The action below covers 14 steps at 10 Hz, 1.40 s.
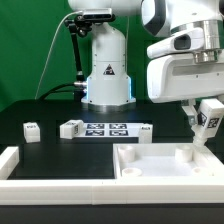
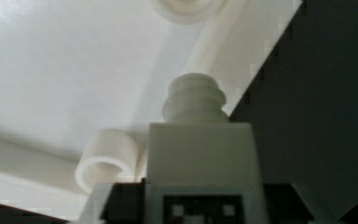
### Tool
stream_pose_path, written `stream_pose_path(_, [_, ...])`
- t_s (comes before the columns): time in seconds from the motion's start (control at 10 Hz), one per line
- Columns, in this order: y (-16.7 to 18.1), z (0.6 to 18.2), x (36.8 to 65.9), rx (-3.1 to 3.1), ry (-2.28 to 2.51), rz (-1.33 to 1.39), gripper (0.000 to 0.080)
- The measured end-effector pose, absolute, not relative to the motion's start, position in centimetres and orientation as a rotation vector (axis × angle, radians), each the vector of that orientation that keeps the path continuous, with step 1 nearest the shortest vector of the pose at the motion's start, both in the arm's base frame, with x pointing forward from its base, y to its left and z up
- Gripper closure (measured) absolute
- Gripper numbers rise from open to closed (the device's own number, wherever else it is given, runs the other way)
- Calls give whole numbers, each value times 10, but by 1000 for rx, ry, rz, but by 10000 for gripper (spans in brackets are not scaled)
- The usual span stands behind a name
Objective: Assemble one leg
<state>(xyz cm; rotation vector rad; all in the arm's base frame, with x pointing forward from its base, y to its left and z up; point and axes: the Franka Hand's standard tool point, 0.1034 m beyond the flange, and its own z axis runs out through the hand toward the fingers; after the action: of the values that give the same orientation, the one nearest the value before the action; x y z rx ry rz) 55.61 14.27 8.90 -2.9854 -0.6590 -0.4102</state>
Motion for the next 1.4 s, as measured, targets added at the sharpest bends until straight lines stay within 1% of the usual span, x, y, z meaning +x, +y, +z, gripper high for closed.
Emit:
stream_pose_path(0.1, [134,81,554,-2976,-704,-441,512])
stream_pose_path(0.2, [129,86,564,-2976,-733,-441,512])
stream_pose_path(0.3, [126,92,580,-2951,-765,-593,512])
stream_pose_path(0.4, [122,86,584,-2949,-779,-594,512])
stream_pose_path(0.7, [122,90,610,-2950,-782,-585,512])
stream_pose_path(0.9, [123,88,619,-2947,-785,-596,512])
stream_pose_path(1.2, [121,76,619,-2946,-782,-597,512])
stream_pose_path(1.4, [121,73,618,-2939,-778,-642,512])
